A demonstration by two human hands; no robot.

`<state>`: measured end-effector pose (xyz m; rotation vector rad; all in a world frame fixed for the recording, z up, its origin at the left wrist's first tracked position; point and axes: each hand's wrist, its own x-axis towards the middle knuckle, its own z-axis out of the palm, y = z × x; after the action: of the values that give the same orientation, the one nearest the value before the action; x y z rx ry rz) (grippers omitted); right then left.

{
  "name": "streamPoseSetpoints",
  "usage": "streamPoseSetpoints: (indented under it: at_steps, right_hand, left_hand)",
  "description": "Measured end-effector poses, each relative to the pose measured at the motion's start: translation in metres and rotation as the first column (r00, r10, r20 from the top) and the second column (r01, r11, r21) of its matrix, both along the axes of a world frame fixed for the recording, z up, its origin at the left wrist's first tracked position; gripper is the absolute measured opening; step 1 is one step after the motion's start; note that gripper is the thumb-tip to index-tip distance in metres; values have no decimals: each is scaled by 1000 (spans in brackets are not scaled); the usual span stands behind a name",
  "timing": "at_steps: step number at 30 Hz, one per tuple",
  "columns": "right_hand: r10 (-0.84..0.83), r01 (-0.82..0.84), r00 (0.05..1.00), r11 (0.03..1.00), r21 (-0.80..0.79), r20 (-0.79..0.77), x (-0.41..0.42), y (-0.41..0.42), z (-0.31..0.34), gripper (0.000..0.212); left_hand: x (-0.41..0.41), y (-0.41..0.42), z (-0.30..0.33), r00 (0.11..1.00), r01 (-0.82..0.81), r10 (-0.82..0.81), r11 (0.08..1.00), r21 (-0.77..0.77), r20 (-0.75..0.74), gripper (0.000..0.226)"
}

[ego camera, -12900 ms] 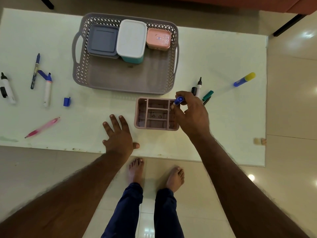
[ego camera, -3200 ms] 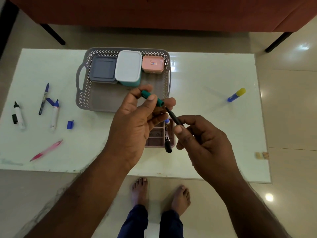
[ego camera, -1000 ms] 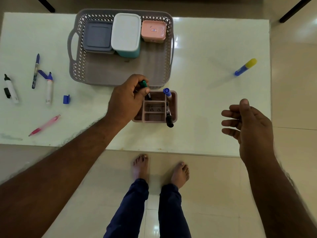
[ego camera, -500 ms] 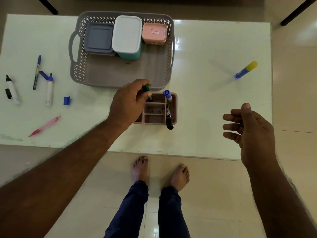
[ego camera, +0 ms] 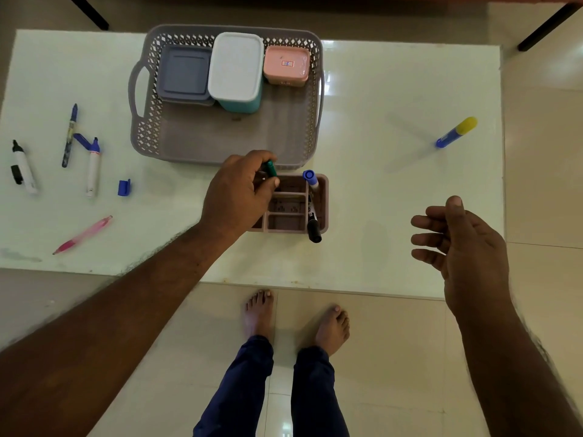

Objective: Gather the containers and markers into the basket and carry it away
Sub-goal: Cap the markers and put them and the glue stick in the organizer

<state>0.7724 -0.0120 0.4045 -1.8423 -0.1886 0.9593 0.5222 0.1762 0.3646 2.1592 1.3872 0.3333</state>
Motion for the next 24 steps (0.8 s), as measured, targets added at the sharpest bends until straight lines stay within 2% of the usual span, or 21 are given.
streamPoseSetpoints:
  at_steps: [8,10,15,18,20,24]
  right_hand:
    - [8,-8,1000,1000,-29,-4,-2,0,-1,40]
    - [1,-1,1000,999,-40,-10,-3,0,-1,41]
    - [-5,6,1000,998,-68,24,2,5,-1,40]
    - [17,0,990,993,-120,138,17,22,-10,35]
    - [-14,55,961,988,-142,276,34,41,-21,38]
    - [118,63,803,958,-279,584,78,84,-35,69]
  left_hand:
    - [1,2,4,1000,5,-5,1000,1,21,48]
    - [-1,2,6,998,14,-15,1000,16,62,49]
    - [-22,-5,9,972,-122,117,993,10,203,43]
    - [-34,-11,7,964,-175,171,985,0,201,37]
    - [-44,-15,2,962,-198,190,980,24,195,33]
    - [-52,-22,-7,943,-271,268,963,-10,199,19]
